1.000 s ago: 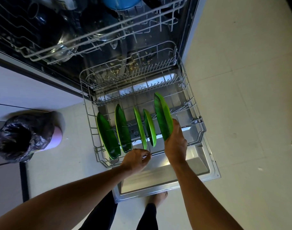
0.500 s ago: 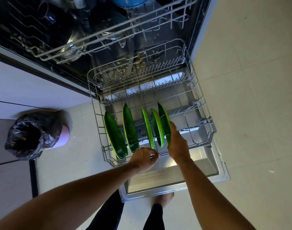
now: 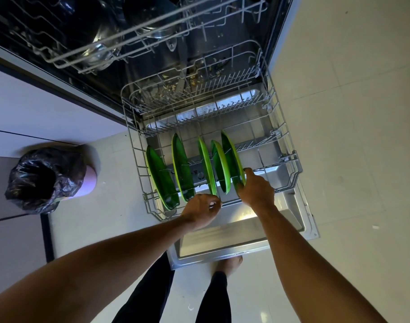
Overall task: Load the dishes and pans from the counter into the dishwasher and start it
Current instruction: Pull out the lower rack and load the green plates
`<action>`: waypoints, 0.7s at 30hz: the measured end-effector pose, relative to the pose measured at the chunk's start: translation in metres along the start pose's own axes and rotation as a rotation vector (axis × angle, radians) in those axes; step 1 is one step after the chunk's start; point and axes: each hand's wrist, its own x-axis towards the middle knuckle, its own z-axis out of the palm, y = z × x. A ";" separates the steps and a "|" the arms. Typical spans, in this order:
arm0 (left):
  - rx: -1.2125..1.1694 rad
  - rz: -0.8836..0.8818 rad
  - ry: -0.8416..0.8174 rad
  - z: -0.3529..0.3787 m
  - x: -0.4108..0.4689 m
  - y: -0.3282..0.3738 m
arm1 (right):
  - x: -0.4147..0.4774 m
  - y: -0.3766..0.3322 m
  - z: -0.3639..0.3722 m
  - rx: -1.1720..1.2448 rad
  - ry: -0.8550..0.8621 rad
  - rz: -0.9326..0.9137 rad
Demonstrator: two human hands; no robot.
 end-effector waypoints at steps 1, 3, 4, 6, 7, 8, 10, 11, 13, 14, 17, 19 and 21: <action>-0.018 -0.015 0.022 -0.001 -0.001 0.000 | -0.003 -0.001 -0.005 -0.020 -0.001 0.014; -0.044 -0.034 0.060 -0.004 -0.005 0.000 | -0.011 -0.004 -0.015 -0.056 0.012 0.030; -0.055 -0.039 0.072 -0.007 -0.008 -0.001 | -0.015 -0.007 -0.020 -0.065 0.029 0.031; -0.084 -0.049 0.102 -0.016 -0.018 -0.001 | -0.025 -0.014 -0.029 -0.083 0.072 0.030; -0.098 -0.057 0.117 -0.020 -0.022 -0.002 | -0.028 -0.018 -0.032 -0.085 0.090 0.029; -0.103 -0.068 0.134 -0.027 -0.029 -0.003 | -0.033 -0.022 -0.036 -0.088 0.100 0.023; -0.105 -0.087 0.179 -0.044 -0.047 -0.004 | -0.047 -0.035 -0.043 -0.105 0.133 -0.008; -0.119 -0.098 0.201 -0.054 -0.058 -0.005 | -0.055 -0.045 -0.047 -0.110 0.149 -0.025; -0.143 -0.114 0.263 -0.077 -0.082 -0.009 | -0.071 -0.068 -0.055 -0.110 0.167 -0.067; -0.138 -0.120 0.285 -0.086 -0.095 -0.015 | -0.081 -0.083 -0.058 -0.119 0.162 -0.083; -0.164 -0.128 0.372 -0.123 -0.137 -0.031 | -0.107 -0.138 -0.069 -0.153 0.158 -0.180; -0.197 -0.143 0.432 -0.156 -0.170 -0.052 | -0.125 -0.185 -0.073 -0.191 0.152 -0.246; -0.185 -0.156 0.499 -0.197 -0.197 -0.080 | -0.135 -0.239 -0.076 -0.237 0.143 -0.308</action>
